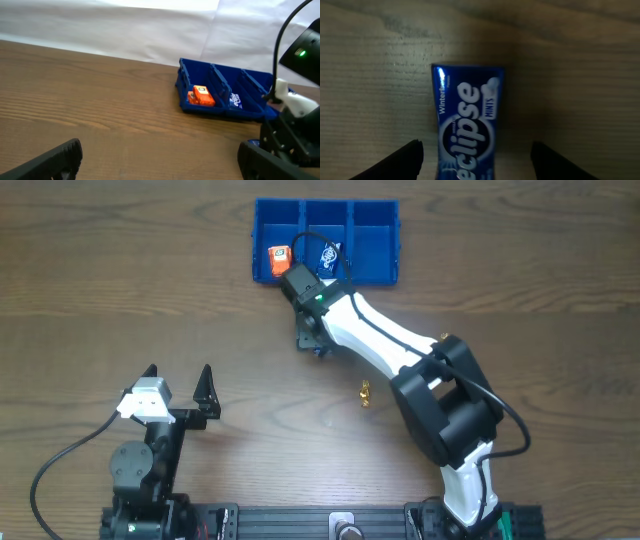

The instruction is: Sort Candies Into Trays

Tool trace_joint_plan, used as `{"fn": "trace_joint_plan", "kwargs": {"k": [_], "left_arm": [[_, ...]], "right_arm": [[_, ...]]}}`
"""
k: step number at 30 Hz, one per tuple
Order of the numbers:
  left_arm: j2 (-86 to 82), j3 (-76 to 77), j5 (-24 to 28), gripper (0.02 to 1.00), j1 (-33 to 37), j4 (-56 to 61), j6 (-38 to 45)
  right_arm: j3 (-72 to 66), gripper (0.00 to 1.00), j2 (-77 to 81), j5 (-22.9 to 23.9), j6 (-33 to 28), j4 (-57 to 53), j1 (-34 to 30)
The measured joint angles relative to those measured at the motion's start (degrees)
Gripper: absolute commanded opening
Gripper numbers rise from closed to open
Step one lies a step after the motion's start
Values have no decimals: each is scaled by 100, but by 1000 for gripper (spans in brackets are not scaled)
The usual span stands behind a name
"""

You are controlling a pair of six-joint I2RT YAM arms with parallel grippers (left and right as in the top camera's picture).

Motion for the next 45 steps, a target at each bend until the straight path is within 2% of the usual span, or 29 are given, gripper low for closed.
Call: {"fn": "trace_joint_plan", "kwargs": {"k": [15,17,23,25,32,37,41,45], "left_arm": [[0,0,0,998,0,0,0],[0,0,0,998,0,0,0],[0,0,0,998,0,2,0],[0,0,0,996,0,0,0],[0,0,0,998,0,0,0],[0,0,0,998,0,0,0],[0,0,0,996,0,2,0],[0,0,0,998,0,0,0]], "right_arm": [[-2,584,136,-20,151,83,57],[-2,522,208,-22,173,83,57],[2,205,258,-103,225,155,55],[22,161,249,-103,249,151,55],[0,141,76,-151,229,-4,57],[70,137,-994,142,162,-348,90],[1257,137,-1416,579,-120,-673,35],[2592,128,-1110,920,-551,-634,-236]]}}
